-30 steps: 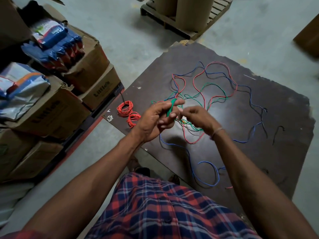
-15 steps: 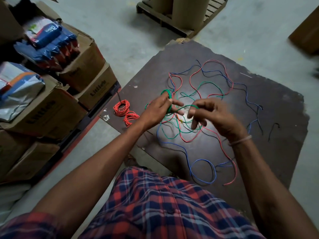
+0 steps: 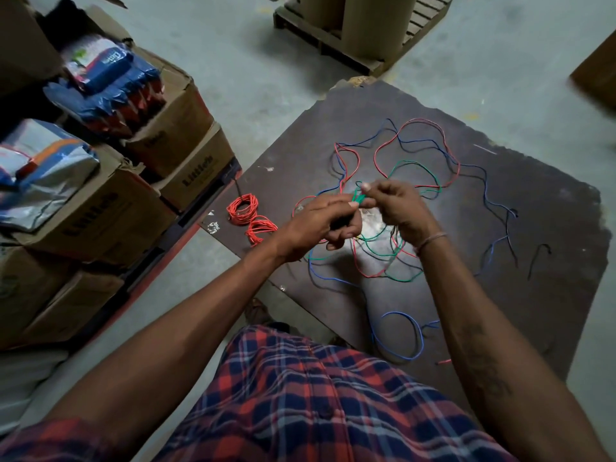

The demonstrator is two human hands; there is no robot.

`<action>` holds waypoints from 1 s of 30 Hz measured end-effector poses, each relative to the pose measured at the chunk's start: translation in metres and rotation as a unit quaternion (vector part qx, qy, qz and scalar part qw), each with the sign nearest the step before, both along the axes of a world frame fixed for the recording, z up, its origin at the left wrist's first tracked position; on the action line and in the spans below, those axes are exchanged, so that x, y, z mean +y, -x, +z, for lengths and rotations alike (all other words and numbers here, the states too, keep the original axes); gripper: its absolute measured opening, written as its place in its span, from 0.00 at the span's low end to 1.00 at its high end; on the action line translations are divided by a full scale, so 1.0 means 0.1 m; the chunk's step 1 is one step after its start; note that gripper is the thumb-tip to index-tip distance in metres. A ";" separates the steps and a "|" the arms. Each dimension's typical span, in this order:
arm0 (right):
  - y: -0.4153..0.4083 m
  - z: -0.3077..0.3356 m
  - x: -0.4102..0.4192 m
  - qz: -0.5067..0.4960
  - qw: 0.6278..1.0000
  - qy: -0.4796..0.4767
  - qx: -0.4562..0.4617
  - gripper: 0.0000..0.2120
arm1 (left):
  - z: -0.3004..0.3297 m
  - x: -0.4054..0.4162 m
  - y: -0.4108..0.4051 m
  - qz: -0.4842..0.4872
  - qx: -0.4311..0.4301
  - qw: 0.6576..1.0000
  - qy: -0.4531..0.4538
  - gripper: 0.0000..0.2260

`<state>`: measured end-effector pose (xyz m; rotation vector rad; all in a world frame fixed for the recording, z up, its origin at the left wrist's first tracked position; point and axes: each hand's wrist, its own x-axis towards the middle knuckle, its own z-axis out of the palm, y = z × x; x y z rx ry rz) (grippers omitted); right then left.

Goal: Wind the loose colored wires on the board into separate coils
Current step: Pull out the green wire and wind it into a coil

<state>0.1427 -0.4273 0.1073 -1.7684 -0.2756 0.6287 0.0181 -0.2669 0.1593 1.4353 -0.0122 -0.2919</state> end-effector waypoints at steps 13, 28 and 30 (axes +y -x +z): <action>0.72 0.44 -0.12 0.240 0.967 -0.026 0.081 0.13 | -0.21 0.22 -0.21 0.107 -0.025 0.977 -0.182 0.15; 0.00 0.41 -0.40 0.128 0.952 0.117 -0.251 0.00 | -0.03 0.40 -0.01 -0.088 0.111 0.979 -0.147 0.19; -0.06 0.30 -0.34 0.101 0.933 0.141 -0.314 0.03 | -0.01 0.39 0.03 -0.133 0.149 0.980 -0.026 0.21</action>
